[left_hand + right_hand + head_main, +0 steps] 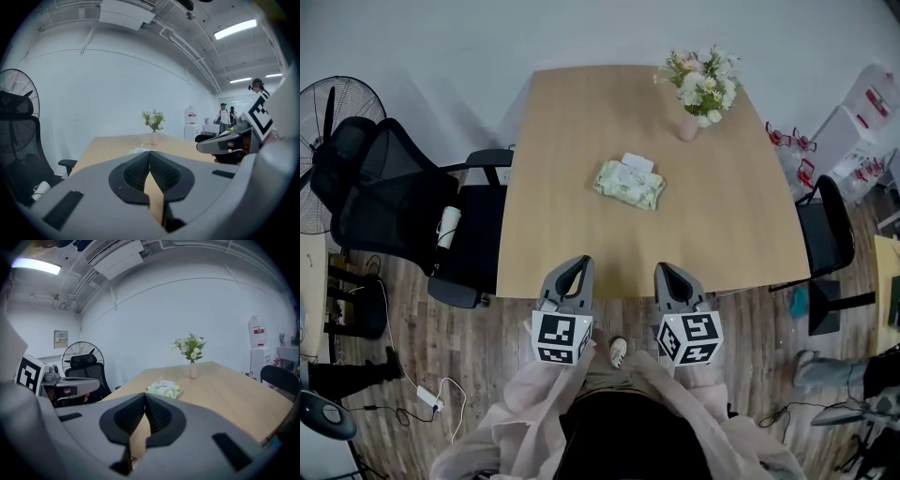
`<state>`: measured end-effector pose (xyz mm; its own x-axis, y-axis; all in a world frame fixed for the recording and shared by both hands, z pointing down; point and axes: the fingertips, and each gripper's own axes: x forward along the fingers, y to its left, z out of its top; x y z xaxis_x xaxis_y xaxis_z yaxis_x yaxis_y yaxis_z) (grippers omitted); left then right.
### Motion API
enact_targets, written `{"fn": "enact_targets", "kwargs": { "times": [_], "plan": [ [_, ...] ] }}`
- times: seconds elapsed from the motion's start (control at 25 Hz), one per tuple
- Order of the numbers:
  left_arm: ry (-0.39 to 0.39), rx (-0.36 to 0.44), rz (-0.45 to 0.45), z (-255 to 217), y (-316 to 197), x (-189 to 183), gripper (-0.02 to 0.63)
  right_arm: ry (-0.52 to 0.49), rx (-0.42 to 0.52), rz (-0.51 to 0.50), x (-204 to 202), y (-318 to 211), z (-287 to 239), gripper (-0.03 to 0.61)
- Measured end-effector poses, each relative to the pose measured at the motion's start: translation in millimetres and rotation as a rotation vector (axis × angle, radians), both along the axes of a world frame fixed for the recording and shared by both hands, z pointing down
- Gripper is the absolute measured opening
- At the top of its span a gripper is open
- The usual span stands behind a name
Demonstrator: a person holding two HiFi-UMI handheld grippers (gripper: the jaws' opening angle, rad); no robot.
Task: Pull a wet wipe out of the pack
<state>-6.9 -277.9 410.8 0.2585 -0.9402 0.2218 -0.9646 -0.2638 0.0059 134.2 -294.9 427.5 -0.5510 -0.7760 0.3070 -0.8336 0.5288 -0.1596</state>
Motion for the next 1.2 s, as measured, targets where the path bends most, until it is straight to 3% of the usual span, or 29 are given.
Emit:
{"fn": "enact_targets", "kwargs": {
  "times": [0.4,0.8,1.0,1.2],
  "plan": [
    [-0.012,-0.004,-0.007,-3.2,-8.1,-5.4,0.012,-0.022,0.002,-0.056,-17.5,-10.1,-2.6,0.011],
    [-0.016,-0.035,-0.007,-1.0,-46.6,-7.2,0.012,-0.02,-0.014,-0.11,-36.3,-57.9,-1.8,0.014],
    [-0.013,-0.06,0.007,9.2,-73.0,-8.7,0.012,0.004,-0.031,-0.149,-49.1,-85.6,5.3,0.124],
    [-0.002,-0.084,0.01,20.7,-96.8,-12.9,0.012,0.028,-0.047,-0.134,-54.0,-111.9,15.9,0.133]
  ]
}}
